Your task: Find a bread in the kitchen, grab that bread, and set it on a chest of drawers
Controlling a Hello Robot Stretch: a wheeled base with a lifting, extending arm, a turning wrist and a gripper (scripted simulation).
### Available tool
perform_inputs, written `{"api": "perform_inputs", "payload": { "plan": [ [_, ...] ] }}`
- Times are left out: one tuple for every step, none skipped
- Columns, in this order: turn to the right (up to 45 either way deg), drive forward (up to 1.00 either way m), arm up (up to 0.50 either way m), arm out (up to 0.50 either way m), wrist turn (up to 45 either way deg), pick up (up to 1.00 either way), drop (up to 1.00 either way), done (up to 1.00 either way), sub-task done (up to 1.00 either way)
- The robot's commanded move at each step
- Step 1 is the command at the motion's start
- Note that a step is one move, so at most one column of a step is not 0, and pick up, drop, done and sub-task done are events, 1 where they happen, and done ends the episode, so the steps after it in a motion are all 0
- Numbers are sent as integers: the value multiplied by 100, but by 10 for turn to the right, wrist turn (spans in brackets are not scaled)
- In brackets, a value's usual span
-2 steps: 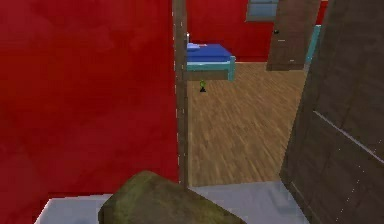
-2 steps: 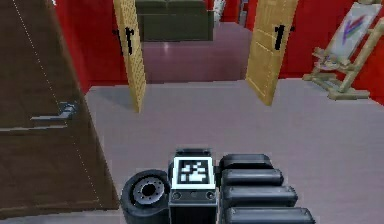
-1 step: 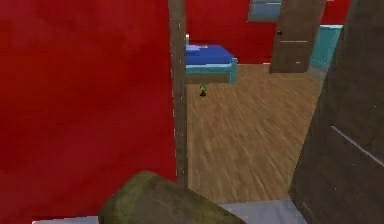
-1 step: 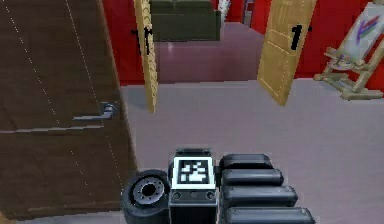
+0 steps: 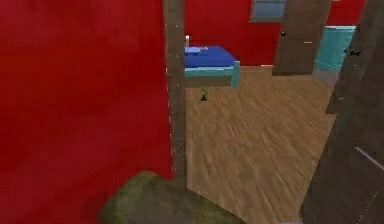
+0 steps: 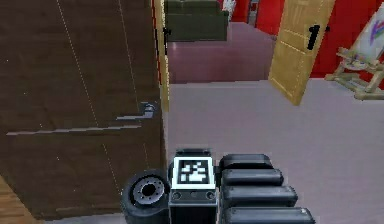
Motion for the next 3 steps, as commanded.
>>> {"api": "perform_inputs", "payload": {
  "plan": [
    [240, 0, 0, 0, 0, 0, 0, 0, 0],
    [0, 85, 0, 0, 0, 0, 0, 0, 0],
    [-270, 0, 0, 0, 0, 0, 0, 0, 0]
  ]
}}
